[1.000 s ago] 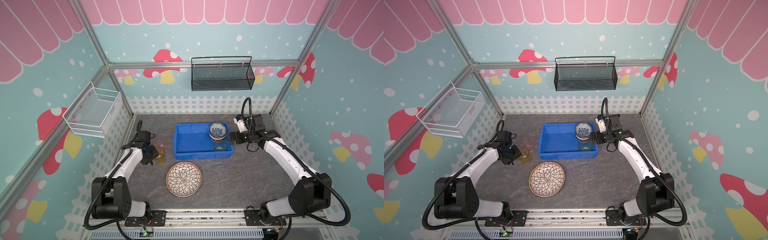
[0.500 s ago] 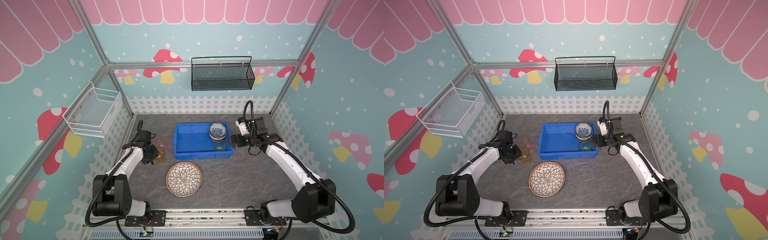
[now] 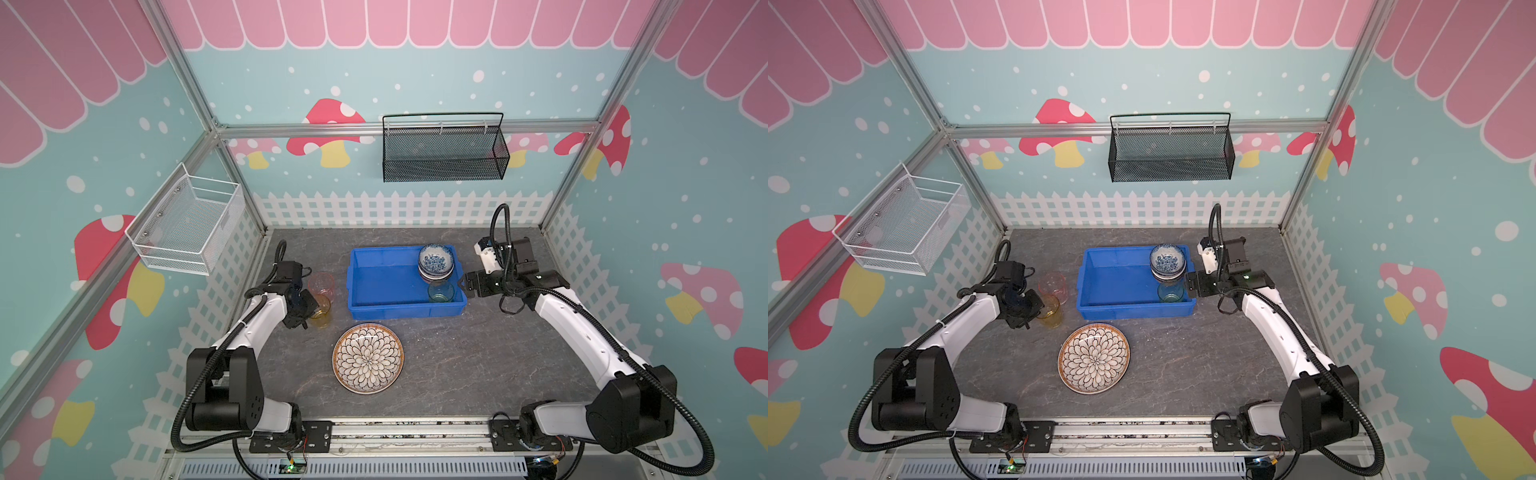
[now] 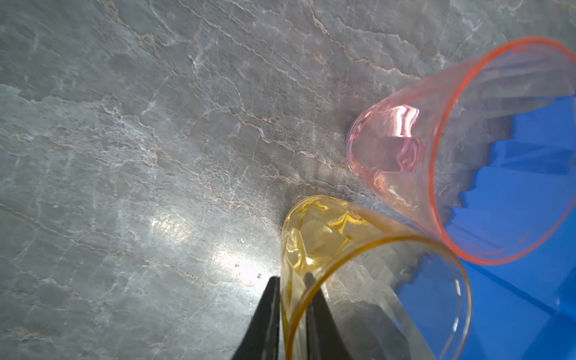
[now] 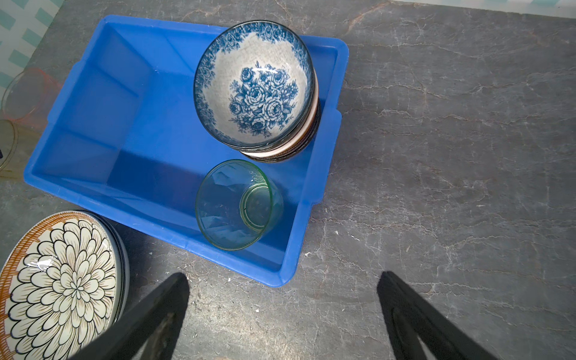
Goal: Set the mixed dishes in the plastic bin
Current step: 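Grasp the yellow glass tumbler rim with the left gripper, then lift and carry the yellow tumbler over the bin with the left gripper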
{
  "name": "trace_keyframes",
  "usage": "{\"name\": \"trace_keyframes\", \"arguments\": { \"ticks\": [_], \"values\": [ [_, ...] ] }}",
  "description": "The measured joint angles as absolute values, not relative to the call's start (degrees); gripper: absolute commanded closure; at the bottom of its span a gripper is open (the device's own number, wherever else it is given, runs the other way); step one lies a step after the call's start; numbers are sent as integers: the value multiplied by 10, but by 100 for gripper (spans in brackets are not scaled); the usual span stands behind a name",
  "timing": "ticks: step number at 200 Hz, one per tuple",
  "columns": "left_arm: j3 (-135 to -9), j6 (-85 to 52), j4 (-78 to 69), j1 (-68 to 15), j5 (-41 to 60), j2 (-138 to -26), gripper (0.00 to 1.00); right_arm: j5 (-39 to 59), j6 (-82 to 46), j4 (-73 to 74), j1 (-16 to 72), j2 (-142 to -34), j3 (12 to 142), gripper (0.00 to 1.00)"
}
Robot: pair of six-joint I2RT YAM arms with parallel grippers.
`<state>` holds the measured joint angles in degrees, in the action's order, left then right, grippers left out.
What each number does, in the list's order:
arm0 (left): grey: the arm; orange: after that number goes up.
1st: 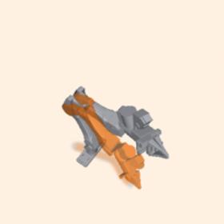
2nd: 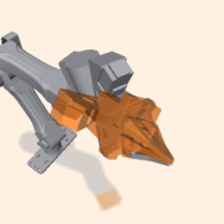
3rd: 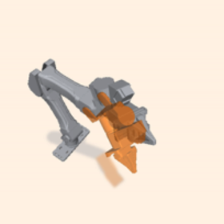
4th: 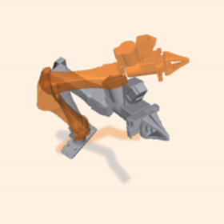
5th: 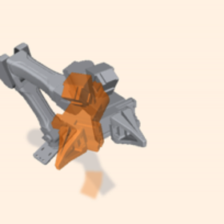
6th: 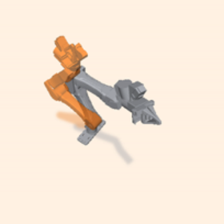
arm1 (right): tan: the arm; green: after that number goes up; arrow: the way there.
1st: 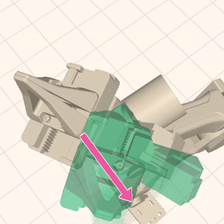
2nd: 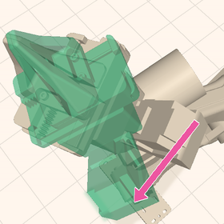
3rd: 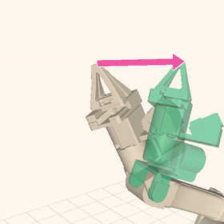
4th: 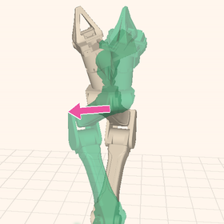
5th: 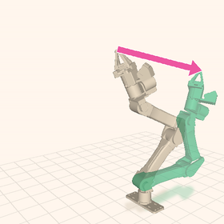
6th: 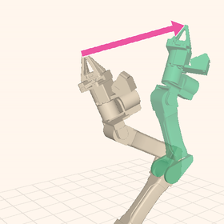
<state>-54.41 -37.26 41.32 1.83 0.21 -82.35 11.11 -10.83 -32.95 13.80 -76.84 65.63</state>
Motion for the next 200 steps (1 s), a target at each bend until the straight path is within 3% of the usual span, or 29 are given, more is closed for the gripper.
{"name": "trace_keyframes", "arguments": {
  "ticks": [59,161,200],
  "values": [
    [-544,-364,442,18,-7,-804,100,113,-108,-329,138,-768,656,2],
    [-572,-328,553,14,-19,-698,100,134,-108,-329,137,-768,656,2],
    [-635,-326,596,-29,-22,-678,100,147,-108,-329,135,-768,656,2]
  ]
}}
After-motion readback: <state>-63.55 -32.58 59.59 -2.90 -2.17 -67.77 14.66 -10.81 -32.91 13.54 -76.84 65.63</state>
